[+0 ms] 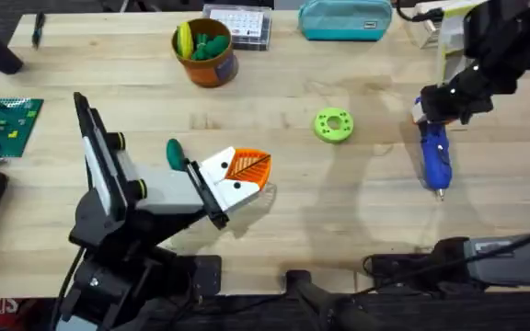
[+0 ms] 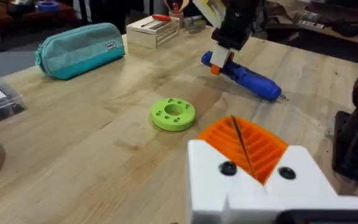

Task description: Pick up the gripper from the table and insert it into the empty holder that is missing its gripper. Then pick up a screw, insert it into the mounting hole, and use the screwdriver to tighten it. Finally, clean up the table by picking up the vegetable and placing it into the bucket.

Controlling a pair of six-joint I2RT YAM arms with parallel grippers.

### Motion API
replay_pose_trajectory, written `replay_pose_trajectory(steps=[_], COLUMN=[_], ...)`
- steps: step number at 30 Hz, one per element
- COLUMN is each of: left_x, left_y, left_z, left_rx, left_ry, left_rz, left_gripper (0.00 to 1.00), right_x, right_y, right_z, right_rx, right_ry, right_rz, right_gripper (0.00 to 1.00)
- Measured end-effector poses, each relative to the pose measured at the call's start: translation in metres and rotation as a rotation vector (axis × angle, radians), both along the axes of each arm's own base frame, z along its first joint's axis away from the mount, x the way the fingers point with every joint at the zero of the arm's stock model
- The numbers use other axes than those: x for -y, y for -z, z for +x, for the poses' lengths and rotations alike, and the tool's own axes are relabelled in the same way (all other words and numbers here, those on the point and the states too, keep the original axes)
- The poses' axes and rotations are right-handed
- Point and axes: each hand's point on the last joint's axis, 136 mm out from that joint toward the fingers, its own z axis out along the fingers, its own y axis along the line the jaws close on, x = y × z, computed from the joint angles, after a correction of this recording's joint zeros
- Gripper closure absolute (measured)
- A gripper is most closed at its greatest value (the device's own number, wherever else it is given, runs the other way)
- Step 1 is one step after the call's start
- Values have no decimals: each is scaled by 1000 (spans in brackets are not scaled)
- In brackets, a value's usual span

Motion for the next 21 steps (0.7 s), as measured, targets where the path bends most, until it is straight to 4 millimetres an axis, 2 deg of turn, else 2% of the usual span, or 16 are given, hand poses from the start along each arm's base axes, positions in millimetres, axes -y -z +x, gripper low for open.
replay_pose_trajectory(steps=[13,14,17,19,21], left_x=[0,0,0,0,0], left_y=[0,0,0,0,0], left_z=[0,0,0,0,0], left_rx=[0,0,0,0,0], left_ry=[0,0,0,0,0], left_rz=[0,0,0,0,0], left_gripper=[990,990,990,990,990], right_x=[3,3,3,3,3], right_y=[16,16,16,16,15], right_z=[-2,-2,-2,-2,-2], right_rx=[-45,-45,-44,-43,-43], right_ry=[36,38,46,47,50], right_rz=[-6,-6,-5,-6,-7], right_gripper=[917,888,617,522,355])
